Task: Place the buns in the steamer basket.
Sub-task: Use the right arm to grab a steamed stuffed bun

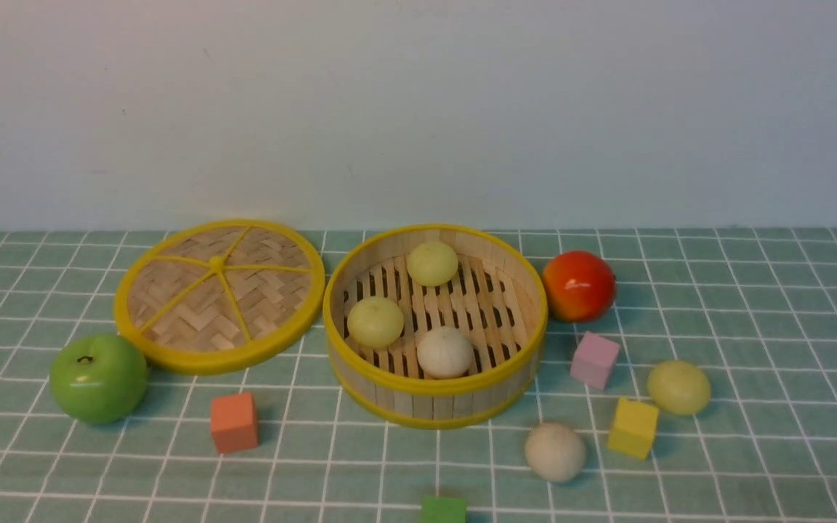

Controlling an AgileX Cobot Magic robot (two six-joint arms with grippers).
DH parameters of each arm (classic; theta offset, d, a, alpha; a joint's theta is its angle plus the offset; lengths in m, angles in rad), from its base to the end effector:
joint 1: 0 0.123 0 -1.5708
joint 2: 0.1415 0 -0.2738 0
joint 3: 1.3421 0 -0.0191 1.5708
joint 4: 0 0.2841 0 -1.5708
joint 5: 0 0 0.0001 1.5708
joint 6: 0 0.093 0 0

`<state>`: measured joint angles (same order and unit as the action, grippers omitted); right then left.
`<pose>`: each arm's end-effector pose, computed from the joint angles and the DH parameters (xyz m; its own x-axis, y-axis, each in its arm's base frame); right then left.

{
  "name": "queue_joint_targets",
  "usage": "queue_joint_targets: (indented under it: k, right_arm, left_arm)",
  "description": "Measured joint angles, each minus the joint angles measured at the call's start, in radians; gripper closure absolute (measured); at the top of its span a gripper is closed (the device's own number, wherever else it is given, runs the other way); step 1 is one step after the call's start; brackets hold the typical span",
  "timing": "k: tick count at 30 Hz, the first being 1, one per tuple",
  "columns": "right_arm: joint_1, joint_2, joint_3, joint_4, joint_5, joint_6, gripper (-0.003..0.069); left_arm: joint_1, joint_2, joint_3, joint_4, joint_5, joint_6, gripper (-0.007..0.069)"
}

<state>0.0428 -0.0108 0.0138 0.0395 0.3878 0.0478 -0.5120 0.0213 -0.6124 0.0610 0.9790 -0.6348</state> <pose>0.0986 0.0056 0.1737 -0.3022 0.0714 -0.9506 -0.0317 0.9959 0.0849 0.0265 -0.0095 0.3330 -0.4652 -0.3862 -0.7966 0.2233 0.8195 -0.5277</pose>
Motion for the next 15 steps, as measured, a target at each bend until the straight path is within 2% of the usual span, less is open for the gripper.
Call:
queue_joint_targets:
  k: [5,8,12,13,14,15]
  right_arm:
    - [0.0,0.0,0.0,0.0,0.0,0.0,0.0421]
    - [0.0,0.0,0.0,0.0,0.0,0.0,0.0421]
    - [0.0,0.0,0.0,0.0,0.0,0.0,0.0421]
    - [0.0,0.0,0.0,0.0,0.0,0.0,0.0421]
    - [0.0,0.0,0.0,0.0,0.0,0.0,0.0421]
    - [0.0,0.0,0.0,0.0,0.0,0.0,0.0421]
  left_arm:
    - [0.0,0.0,0.006,0.0,-0.007,0.0,0.0638]
    - [0.029,0.0,0.036,0.032,-0.074,0.006,0.0638]
    - [0.198,0.0,0.147,0.046,-0.274,0.137,0.0637]
    - [0.198,0.0,0.147,0.046,-0.285,0.148,0.0637]
    - [0.284,-0.001,0.212,0.028,-0.364,0.229,0.0636]
    - [0.304,-0.002,0.229,0.023,-0.373,0.237,0.0636]
